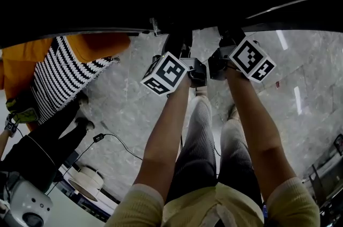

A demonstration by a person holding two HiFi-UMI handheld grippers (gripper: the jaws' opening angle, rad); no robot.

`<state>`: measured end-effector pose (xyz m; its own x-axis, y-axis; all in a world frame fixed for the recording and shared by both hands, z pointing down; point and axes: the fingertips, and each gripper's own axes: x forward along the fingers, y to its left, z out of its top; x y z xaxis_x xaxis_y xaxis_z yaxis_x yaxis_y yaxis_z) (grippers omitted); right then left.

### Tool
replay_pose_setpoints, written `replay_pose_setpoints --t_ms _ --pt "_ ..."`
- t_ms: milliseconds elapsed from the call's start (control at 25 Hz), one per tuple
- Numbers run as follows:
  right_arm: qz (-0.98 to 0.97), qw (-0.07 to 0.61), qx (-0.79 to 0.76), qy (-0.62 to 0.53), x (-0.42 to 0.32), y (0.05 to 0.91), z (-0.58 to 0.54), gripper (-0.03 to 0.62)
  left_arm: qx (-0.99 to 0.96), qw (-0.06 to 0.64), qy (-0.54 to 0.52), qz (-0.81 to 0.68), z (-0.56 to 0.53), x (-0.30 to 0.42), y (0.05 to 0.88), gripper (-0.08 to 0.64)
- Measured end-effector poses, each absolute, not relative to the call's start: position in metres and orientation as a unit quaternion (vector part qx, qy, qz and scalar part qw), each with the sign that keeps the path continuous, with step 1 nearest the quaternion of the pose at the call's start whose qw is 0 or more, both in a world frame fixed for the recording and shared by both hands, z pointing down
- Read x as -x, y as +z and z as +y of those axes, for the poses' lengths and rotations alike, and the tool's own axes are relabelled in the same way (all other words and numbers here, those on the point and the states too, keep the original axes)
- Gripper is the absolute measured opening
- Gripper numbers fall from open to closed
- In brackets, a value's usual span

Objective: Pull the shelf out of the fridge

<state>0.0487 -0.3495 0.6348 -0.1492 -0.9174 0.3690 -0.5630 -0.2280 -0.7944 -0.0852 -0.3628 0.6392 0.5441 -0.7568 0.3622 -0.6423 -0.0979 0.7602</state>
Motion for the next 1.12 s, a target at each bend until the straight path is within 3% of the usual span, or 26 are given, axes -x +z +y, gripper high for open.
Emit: replay_pose_setpoints --t_ms 720,1120 --pt "0.601 0.195 0.618 -0.468 -0.05 0.615 -0.307 0.135 -0.719 0.494 -0.131 -0.472 -0.357 0.087 0.621 0.152" --pt "0.606 0.206 0.617 -0.458 -0.053 0.611 -0.299 0.126 -0.735 0.482 -0.167 -0.448 -0.346 0.087 0.613 0.095"
